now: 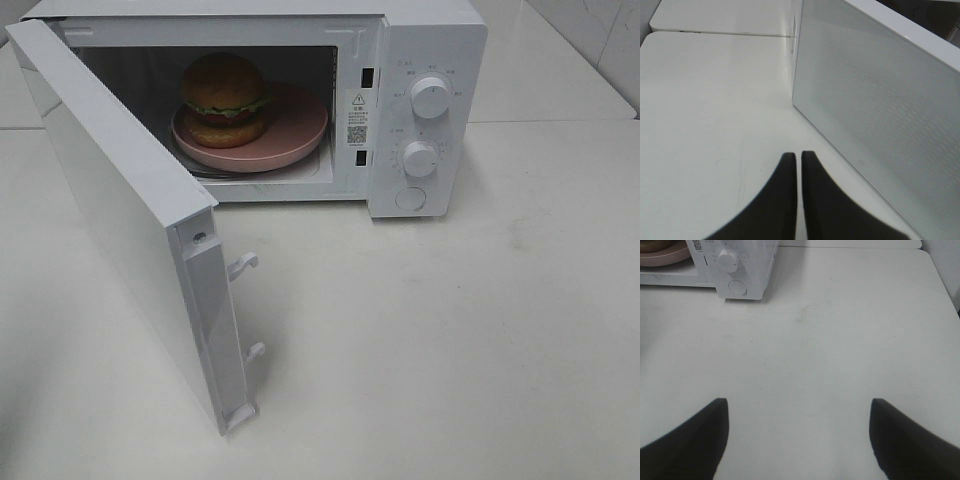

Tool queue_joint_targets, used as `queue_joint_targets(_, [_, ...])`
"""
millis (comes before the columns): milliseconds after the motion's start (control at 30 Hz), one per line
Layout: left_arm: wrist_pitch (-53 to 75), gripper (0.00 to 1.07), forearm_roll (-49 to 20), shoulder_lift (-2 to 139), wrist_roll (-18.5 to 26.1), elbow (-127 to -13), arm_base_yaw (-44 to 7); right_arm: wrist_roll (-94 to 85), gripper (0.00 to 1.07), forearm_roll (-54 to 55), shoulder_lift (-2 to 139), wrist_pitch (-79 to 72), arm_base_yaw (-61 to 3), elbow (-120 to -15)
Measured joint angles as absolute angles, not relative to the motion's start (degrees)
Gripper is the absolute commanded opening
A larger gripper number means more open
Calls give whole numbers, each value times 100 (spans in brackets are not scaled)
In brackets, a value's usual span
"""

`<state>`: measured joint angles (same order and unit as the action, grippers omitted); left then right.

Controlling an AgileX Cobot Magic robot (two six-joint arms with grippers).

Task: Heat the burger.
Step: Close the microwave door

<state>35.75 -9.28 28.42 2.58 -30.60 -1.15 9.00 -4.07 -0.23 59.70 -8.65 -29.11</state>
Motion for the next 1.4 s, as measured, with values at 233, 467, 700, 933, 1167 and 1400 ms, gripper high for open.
queue_joint_targets(233, [1753, 0, -968, 3501, 304, -2469, -115, 900, 75, -407, -23, 5970, -865, -2911])
queue_joint_targets(467, [-304, 0, -985, 3856, 321, -1633, -115, 900, 75, -407, -23, 5970, -865, -2911])
queue_joint_targets(700, [-2275, 0, -619, 4372, 235, -945, -115, 900, 75, -407, -23, 5970, -865, -2911])
queue_joint_targets(933, [-3231, 0, 57, 5082, -298, -808, -115, 900, 75, -407, -23, 5970, -865, -2911])
queue_joint_targets(1167, [-4503, 0, 1083, 6492, -756, -796, -115, 900, 75, -407, -23, 5970, -865, -2911])
queue_joint_targets(1400, [-4939, 0, 1215, 7363, -819, -974, -372, 900, 75, -407, -23, 5970, -865, -2911])
